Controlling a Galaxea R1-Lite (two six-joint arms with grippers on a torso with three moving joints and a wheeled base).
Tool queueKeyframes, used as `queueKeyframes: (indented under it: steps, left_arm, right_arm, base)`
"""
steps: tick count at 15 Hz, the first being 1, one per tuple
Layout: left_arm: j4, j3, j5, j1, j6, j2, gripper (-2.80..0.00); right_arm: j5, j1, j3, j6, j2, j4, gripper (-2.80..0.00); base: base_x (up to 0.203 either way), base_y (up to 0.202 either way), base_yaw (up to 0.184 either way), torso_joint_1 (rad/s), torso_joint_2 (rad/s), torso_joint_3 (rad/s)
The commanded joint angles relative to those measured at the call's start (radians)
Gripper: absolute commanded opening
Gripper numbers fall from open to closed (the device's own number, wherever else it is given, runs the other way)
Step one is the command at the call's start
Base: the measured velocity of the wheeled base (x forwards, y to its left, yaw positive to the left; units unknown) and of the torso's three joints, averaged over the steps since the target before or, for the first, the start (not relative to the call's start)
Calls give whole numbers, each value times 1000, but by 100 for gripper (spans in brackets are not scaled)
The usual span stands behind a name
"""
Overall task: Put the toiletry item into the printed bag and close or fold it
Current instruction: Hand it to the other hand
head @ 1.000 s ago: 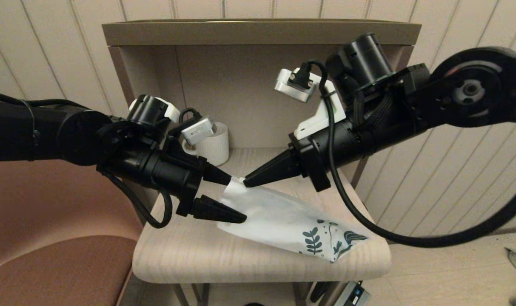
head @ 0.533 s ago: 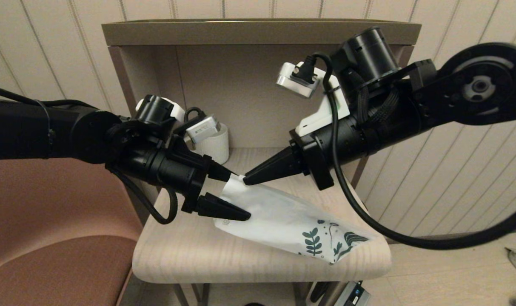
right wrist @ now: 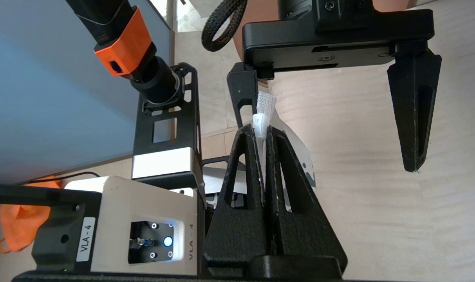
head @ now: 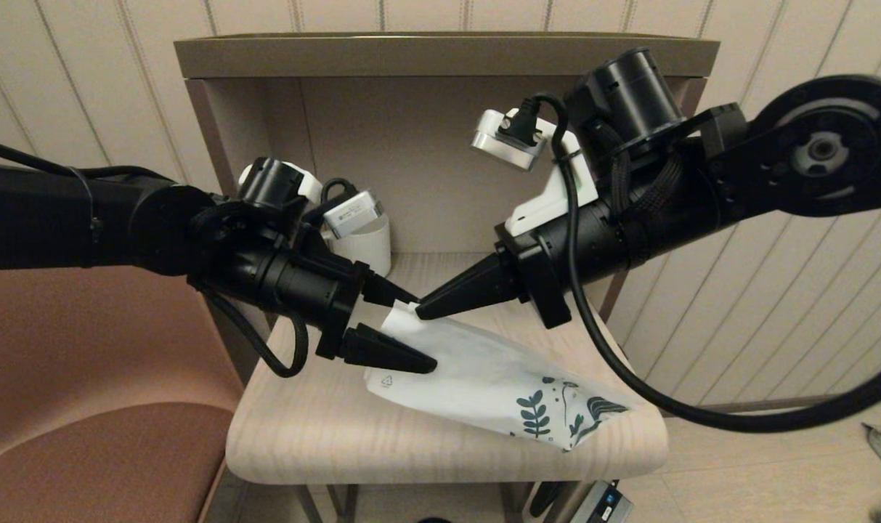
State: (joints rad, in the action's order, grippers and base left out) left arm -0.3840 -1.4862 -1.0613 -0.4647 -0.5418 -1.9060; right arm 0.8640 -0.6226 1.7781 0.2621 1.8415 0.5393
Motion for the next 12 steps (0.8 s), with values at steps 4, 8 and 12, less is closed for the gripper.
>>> queueKeyframes:
  steps: [4,8,12]
  left_arm:
    - [0,-19,15,-3,15,-12,0]
    - [-18,-40,102,-3,4,-15,0]
    - [-191,-155,135,-3,-42,-25,0]
  right_arm:
    - [0,3,-15,8,-1,-9,-280]
    - [-34,0,-32,8,-3,-22,-280]
    - [-45,1,-20,8,-1,-24,-280]
  base:
    - [0,0,0,0,0,0]
    - [0,0,0,0,0,0]
    - [0,0,0,0,0,0]
